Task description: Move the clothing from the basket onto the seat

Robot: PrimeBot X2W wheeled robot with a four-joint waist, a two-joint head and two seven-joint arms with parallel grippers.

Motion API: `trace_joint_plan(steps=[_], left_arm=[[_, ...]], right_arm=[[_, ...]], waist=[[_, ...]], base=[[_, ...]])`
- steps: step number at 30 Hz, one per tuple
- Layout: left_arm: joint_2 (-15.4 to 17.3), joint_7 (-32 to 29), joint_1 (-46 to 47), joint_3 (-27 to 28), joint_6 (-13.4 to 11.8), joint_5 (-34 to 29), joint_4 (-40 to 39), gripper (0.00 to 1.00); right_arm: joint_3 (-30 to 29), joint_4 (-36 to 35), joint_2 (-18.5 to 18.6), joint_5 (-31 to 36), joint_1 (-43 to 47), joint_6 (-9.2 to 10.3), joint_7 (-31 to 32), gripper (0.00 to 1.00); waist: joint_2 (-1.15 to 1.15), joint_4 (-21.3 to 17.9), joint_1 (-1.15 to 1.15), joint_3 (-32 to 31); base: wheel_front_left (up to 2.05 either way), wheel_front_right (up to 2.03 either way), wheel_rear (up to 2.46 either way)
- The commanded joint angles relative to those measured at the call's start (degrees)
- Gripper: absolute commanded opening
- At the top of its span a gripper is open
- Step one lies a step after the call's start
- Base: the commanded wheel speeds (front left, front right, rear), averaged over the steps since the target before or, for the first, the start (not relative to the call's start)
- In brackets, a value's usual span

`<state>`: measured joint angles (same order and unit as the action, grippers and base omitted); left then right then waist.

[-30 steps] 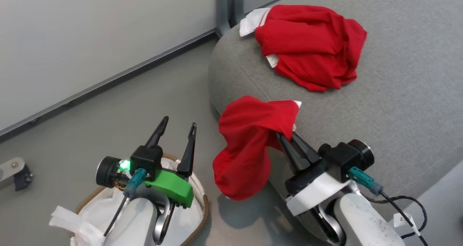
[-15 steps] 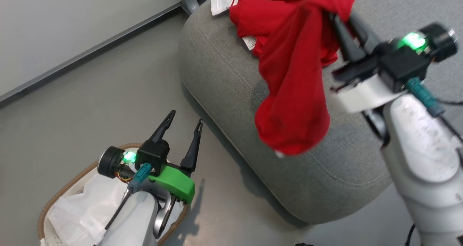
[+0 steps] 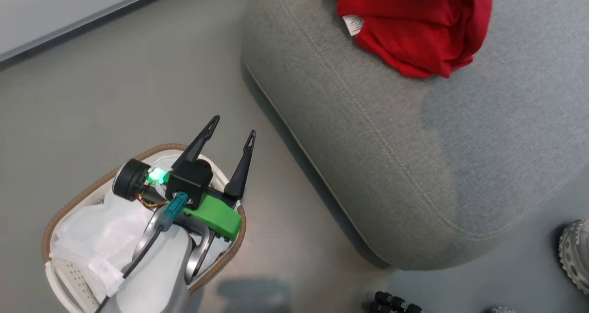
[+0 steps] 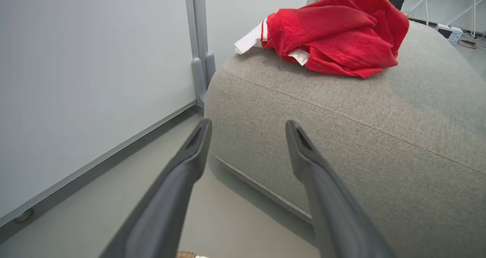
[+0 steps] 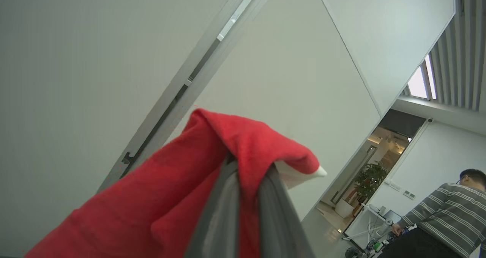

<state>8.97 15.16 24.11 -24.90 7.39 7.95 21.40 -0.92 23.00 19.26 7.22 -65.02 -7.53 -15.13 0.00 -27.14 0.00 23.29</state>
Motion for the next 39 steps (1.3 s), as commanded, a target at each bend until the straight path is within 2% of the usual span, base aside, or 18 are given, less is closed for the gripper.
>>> trace_joint_plan(steps=[1,8,13,14,15,16,17,18,27,33,39], left_arm=[[0.8,0.0,1.5,-0.4,0.1,0.5,-0.2,1.00],[2.6,0.0,5.0,-3.3,0.2,1.4,-0.2,1.00],[3.3,0.0,6.0,-4.4,0.2,2.0,-0.3,1.00],[3.4,0.0,6.2,-4.5,0.2,2.1,-0.2,1.00],[3.5,0.0,6.2,-4.6,0.2,2.2,-0.2,1.00],[3.5,0.0,6.2,-4.5,0.2,2.4,-0.1,1.00],[3.4,0.0,6.1,-4.4,0.2,2.5,0.1,1.00],[3.3,0.0,5.9,-4.3,0.2,2.6,0.2,1.00],[1.8,0.0,2.9,-2.9,0.2,3.6,0.8,1.00],[0.9,0.0,-0.3,0.1,-0.5,3.7,1.1,1.00],[-0.1,0.0,-4.7,4.3,-1.1,3.5,1.0,1.00]], right_arm=[[-0.4,1.4,-0.5,0.8,0.1,0.08,0.0,0.00],[-8.2,11.4,-5.0,3.5,7.8,0.08,0.0,0.00],[-15.2,14.4,-8.2,5.5,13.9,0.08,0.0,0.00],[-17.0,14.5,-8.9,6.1,15.3,0.08,0.0,0.15],[-18.2,14.3,-9.5,6.1,16.0,0.08,0.0,0.37],[-19.4,13.7,-10.2,5.8,16.8,0.08,0.0,0.45],[-20.4,13.1,-10.9,5.7,18.2,0.08,0.0,0.64],[-21.2,12.6,-11.5,5.4,19.6,0.08,0.0,1.00],[-20.3,5.7,-12.7,3.5,30.5,0.08,0.0,1.00],[-15.6,1.4,-13.6,1.2,37.6,0.08,0.0,1.00],[-9.9,-2.1,-14.9,-2.1,41.3,0.08,0.0,1.00]], waist=[[0.00,3.6,0.00,4.3],[0.00,7.0,0.00,9.4],[0.00,7.7,0.00,10.6],[0.00,7.6,0.00,10.6],[0.00,7.5,0.00,10.5],[0.00,7.4,0.00,10.4],[0.00,7.1,0.00,10.0],[0.00,6.9,0.00,9.6],[0.00,5.5,0.00,3.7],[0.00,5.6,0.00,-0.9],[0.00,8.0,0.00,-4.6]], base=[[0.00,0.00,0.00],[0.00,0.00,0.00],[0.00,0.00,0.00],[0.00,0.00,0.00],[0.00,0.00,0.00],[0.00,0.00,0.00],[0.00,0.00,0.00],[0.00,0.00,0.00],[0.00,0.00,0.00],[0.00,0.00,0.00],[0.00,0.00,0.00]])
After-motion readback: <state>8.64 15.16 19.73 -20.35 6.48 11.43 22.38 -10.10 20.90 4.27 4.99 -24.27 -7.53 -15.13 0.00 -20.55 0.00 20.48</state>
